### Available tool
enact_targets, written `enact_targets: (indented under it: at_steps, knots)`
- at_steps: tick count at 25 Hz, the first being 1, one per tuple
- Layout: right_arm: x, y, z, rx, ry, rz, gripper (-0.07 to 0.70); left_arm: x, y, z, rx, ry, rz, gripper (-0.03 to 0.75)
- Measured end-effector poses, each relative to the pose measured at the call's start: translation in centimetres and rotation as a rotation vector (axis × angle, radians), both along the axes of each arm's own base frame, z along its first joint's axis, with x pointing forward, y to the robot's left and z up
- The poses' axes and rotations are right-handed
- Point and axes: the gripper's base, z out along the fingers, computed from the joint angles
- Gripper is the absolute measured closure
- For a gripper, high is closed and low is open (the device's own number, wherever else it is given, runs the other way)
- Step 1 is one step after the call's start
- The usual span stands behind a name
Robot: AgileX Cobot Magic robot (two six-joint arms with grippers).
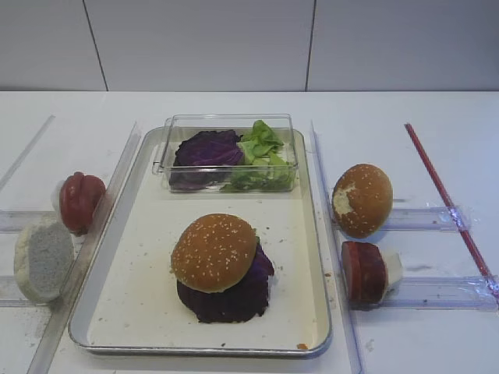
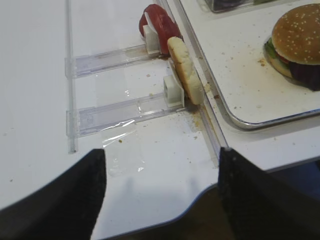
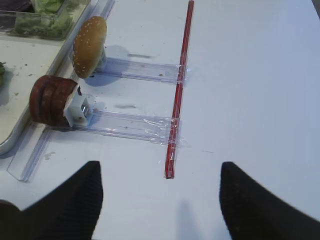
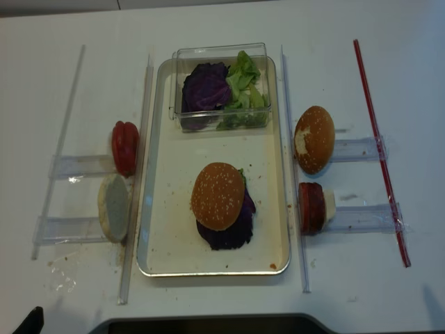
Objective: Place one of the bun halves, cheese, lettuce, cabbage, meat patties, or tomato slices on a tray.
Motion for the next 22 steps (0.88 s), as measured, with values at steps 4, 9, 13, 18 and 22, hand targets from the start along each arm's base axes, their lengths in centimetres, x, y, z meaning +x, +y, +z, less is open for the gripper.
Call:
enact_targets:
  at_steps: [4,9,13,18,22]
  knots:
    - [0.0,0.0,0.0,0.0,0.0,0.0,0.12,0.0,0.0,0.0,0.0,0.0,0.0,0.276]
    - [0.01,0.0,0.01,0.0,-0.002,0.0,0.12,0.0,0.0,0.0,0.0,0.0,0.0,0.276]
    - [0.01,0.0,0.01,0.0,-0.002,0.0,0.12,0.0,-0.04,0.0,-0.004,0.0,-0.003,0.276]
    - [0.01,0.0,0.01,0.0,-0.002,0.0,0.12,0.0,-0.04,0.0,-0.004,0.0,-0.003,0.276]
    - [0.01,0.0,0.01,0.0,-0.002,0.0,0.12,0.0,-0.04,0.0,-0.004,0.0,-0.003,0.276]
